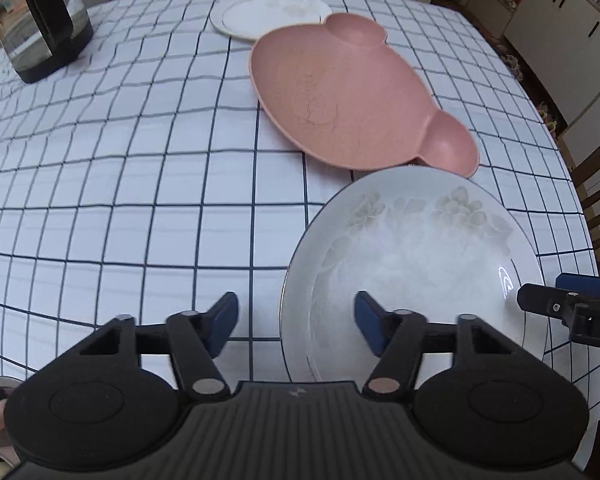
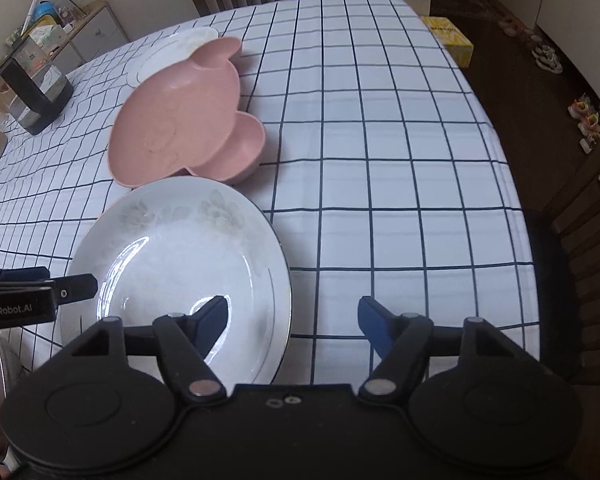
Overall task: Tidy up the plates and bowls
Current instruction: 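Close both grippers on the floral plate rim, then lift the floral plate with both grippers and carry it beside the steel bowl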
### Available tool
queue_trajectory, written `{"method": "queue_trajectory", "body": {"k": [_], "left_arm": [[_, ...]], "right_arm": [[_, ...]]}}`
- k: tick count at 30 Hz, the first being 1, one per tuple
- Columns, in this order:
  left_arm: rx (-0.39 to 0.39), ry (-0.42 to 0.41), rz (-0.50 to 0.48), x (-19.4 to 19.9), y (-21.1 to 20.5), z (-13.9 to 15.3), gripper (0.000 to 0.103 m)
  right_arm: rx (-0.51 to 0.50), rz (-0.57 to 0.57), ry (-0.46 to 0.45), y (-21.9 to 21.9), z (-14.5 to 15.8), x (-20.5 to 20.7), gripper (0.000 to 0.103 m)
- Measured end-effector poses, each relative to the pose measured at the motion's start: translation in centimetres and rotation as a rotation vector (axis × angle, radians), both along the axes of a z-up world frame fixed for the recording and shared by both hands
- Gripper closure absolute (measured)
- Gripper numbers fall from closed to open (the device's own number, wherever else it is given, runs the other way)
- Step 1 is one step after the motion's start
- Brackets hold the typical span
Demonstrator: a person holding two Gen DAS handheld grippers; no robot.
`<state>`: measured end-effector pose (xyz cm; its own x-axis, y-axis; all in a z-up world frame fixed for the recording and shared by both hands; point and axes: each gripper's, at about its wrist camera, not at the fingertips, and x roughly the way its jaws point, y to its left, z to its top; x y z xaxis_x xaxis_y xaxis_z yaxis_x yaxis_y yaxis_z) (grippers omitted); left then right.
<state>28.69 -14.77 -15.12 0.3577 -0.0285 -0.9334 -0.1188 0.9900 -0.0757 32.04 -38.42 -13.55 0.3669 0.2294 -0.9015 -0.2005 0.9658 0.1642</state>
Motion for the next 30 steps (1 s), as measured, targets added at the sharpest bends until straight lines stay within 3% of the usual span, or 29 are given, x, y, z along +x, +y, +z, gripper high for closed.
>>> {"method": "queue_trajectory", "body": {"k": [9,14,20,30], "left_arm": [[-0.053,0.024,0.033,0.0,0.4,-0.8,0.080],[-0.058,0.023,0.040,-0.1,0.4,-0.7,0.082],[-0.042,0.002,0.036,-0.9,0.3,-0.1,0.087],[-0.101,0.014,0.005,-4.0,-0.1,0.5,0.087]], "right_arm": [[0.036,0.015,0.052,0.0,-1.1,0.3,0.073],[0.085,-0.019,0.074,-0.6,-1.3,0.1,0.091],[0.088,-0.051,0.065,-0.6,-1.2,-0.5,0.093],[0.107,-0.069,0.082,-2.0,-0.7,-3.2,0.094]]}}
